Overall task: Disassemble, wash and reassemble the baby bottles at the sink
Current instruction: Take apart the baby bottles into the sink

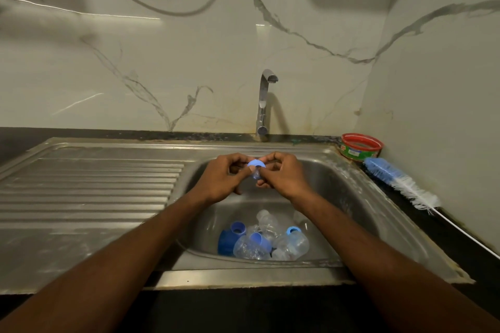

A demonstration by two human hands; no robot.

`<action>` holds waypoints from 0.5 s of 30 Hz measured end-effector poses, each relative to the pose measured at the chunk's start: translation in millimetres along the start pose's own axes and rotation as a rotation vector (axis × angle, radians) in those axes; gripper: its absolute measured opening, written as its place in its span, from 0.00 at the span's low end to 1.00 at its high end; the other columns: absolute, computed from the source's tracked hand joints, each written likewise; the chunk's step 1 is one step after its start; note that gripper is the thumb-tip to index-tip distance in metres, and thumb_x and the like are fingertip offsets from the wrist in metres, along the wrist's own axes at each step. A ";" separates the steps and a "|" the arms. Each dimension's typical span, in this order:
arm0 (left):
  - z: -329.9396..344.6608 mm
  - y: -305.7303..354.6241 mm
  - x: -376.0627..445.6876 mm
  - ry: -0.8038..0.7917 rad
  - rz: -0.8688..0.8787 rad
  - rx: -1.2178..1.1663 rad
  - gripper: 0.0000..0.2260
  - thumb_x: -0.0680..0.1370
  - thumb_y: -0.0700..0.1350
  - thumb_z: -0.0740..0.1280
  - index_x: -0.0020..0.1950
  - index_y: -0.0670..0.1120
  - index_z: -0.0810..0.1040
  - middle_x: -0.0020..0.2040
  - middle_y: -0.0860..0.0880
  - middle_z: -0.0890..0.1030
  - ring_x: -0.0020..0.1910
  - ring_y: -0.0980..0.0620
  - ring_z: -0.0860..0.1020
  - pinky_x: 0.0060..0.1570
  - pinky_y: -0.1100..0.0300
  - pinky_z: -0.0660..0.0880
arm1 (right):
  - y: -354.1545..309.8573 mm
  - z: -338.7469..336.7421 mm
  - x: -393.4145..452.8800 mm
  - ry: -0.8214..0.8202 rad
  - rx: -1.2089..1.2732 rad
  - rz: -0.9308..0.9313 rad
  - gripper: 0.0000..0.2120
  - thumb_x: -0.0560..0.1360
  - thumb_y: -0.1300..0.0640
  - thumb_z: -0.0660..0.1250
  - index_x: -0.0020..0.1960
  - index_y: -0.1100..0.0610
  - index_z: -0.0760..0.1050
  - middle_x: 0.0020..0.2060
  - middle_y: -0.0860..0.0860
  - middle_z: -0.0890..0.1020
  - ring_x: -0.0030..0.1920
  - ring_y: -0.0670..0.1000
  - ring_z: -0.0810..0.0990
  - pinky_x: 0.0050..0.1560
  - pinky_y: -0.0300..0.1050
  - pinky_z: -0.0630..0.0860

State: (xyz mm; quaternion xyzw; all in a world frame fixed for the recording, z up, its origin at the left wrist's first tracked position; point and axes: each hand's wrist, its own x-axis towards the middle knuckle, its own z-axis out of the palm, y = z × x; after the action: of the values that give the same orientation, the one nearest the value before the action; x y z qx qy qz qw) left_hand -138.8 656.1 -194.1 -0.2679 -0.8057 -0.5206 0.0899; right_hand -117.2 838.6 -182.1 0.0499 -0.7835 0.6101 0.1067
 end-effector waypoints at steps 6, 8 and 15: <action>-2.4 2.6 4.0 -0.013 -0.127 -0.199 0.12 0.81 0.52 0.69 0.62 0.49 0.81 0.53 0.49 0.85 0.52 0.53 0.83 0.37 0.57 0.82 | 0.6 -1.5 3.0 -0.064 0.029 -0.053 0.10 0.76 0.60 0.74 0.57 0.58 0.82 0.47 0.55 0.86 0.43 0.55 0.87 0.48 0.49 0.85; -4.6 3.1 5.5 -0.030 -0.164 -0.306 0.12 0.82 0.48 0.66 0.64 0.47 0.80 0.55 0.46 0.84 0.52 0.50 0.82 0.39 0.58 0.81 | 2.1 -3.1 3.8 -0.069 0.049 -0.050 0.10 0.77 0.62 0.73 0.58 0.58 0.82 0.48 0.56 0.86 0.43 0.55 0.87 0.50 0.51 0.85; -8.8 0.4 6.5 -0.107 -0.123 -0.380 0.17 0.81 0.42 0.69 0.70 0.44 0.77 0.61 0.45 0.84 0.60 0.47 0.83 0.52 0.58 0.81 | 0.5 -9.6 1.1 -0.133 0.139 -0.024 0.09 0.78 0.64 0.70 0.56 0.55 0.82 0.48 0.58 0.86 0.43 0.55 0.86 0.48 0.45 0.83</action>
State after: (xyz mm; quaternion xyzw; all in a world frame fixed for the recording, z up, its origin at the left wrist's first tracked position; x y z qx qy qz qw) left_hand -145.2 650.6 -187.2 -0.2576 -0.7113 -0.6529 -0.0374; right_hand -117.3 848.1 -180.1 0.1069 -0.7440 0.6571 0.0578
